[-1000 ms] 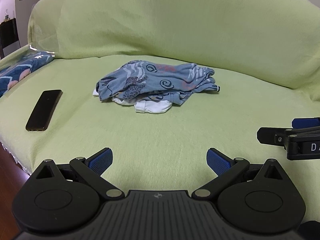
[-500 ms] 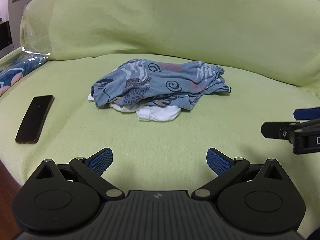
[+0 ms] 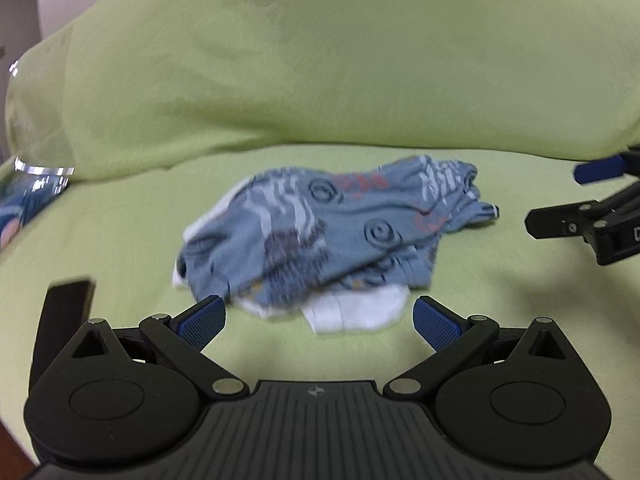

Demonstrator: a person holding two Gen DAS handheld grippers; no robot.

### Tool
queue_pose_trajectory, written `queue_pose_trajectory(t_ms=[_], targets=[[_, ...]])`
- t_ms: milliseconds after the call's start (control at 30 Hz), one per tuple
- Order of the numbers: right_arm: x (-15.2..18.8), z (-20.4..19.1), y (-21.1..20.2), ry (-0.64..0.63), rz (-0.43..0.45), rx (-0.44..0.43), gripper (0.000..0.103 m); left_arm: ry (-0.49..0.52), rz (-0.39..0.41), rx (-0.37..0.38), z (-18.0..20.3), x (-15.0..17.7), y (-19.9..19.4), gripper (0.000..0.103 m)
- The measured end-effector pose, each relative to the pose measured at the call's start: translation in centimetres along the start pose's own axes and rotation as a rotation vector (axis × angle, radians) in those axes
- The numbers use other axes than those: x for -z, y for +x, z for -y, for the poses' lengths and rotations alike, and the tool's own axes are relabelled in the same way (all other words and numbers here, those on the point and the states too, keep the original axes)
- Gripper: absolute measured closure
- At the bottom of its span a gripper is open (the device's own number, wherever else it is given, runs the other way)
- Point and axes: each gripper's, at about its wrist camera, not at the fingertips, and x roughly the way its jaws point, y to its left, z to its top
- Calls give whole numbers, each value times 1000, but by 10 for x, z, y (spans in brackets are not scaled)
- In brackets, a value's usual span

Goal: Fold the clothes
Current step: 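Lower both grippers onto the blue pants and close on the waistband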

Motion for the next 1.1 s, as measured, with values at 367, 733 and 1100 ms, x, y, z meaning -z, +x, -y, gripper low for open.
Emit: queue_pose_trajectory(t_ms=[367,733,1100], targets=[[-33,28,73,0,11,-90,7,107,4,67,-12,-28,57,24],[-33,31,105,42,16,-126,83,115,17,119,-15,-23,65,87],[-60,39,16,20,167,-95,100,118,164,164,-8,-62,-14,96]])
